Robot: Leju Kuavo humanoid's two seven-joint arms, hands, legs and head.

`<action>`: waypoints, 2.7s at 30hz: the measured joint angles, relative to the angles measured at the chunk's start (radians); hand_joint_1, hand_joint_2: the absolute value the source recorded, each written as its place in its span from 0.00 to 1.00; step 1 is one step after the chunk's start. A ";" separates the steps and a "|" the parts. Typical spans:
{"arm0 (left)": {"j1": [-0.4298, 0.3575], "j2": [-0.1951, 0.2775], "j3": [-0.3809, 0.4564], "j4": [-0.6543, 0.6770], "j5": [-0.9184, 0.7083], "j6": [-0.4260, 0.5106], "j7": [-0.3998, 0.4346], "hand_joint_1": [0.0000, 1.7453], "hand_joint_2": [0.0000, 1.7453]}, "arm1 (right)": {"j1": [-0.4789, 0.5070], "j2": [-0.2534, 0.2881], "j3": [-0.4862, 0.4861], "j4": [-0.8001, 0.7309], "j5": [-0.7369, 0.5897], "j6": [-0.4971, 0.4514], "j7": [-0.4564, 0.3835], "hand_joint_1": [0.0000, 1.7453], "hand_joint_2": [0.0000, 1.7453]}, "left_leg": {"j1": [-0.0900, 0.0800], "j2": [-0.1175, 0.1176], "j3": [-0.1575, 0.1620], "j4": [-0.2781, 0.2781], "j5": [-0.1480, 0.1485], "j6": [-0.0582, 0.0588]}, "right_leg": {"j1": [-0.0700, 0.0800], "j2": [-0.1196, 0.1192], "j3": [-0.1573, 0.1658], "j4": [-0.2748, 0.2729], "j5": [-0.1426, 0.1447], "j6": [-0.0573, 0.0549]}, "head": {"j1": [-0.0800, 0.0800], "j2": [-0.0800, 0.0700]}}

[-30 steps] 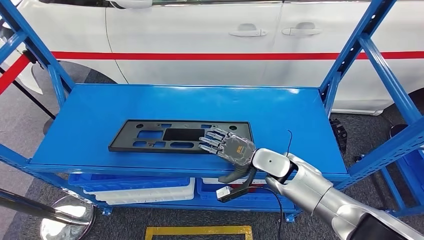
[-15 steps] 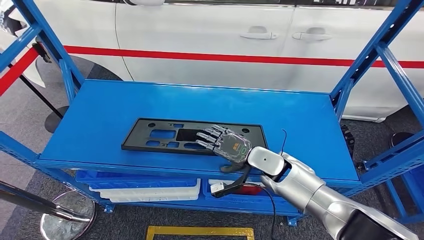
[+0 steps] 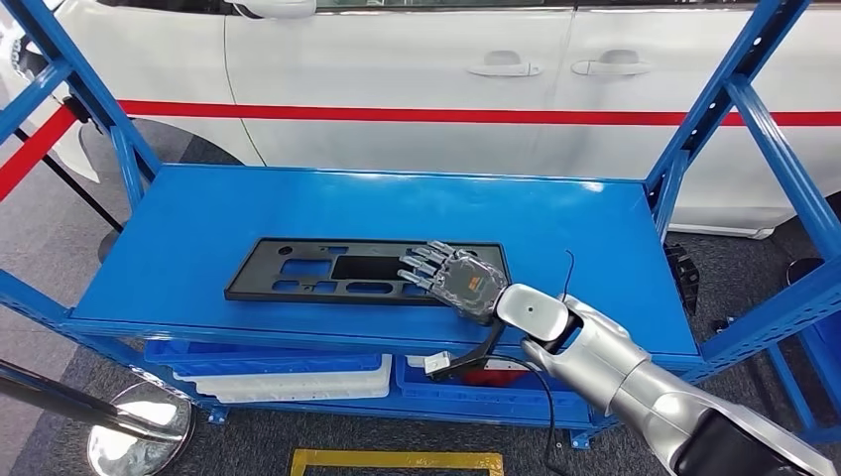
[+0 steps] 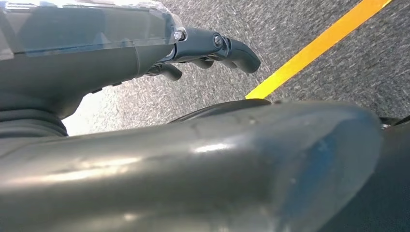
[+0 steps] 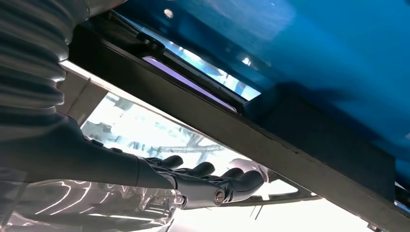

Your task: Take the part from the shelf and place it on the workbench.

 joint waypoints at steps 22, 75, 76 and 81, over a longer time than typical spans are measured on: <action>-0.003 0.000 0.000 0.000 -0.001 0.009 -0.002 0.00 0.00 | -0.016 0.025 -0.022 0.024 0.011 0.023 -0.013 1.00 1.00 | -0.004 -0.016 0.096 -0.210 0.082 0.025 | -0.005 0.007 -0.008 0.013 -0.006 0.024 | 0.000 0.000; 0.008 0.013 -0.004 0.000 0.019 0.098 -0.143 0.00 1.00 | 0.389 -0.002 -0.403 -0.690 -1.317 0.604 -0.310 1.00 1.00 | 0.002 0.012 0.113 -0.211 0.071 0.062 | -0.003 0.045 -0.134 0.286 -0.123 0.051 | 0.000 0.000; 0.008 0.013 -0.003 0.000 0.029 0.107 -0.144 0.00 1.00 | 0.404 -0.002 -0.401 -0.694 -1.321 0.605 -0.313 1.00 1.00 | 0.002 0.013 0.113 -0.209 0.070 0.062 | -0.003 0.045 -0.116 0.250 -0.097 0.048 | 0.000 0.000; 0.004 0.011 0.005 0.000 0.057 0.123 -0.130 0.00 1.00 | 0.437 -0.002 -0.397 -0.716 -1.354 0.600 -0.299 1.00 1.00 | -0.008 0.020 0.113 -0.204 0.065 0.046 | 0.010 0.027 -0.001 0.017 -0.015 0.026 | 0.000 0.000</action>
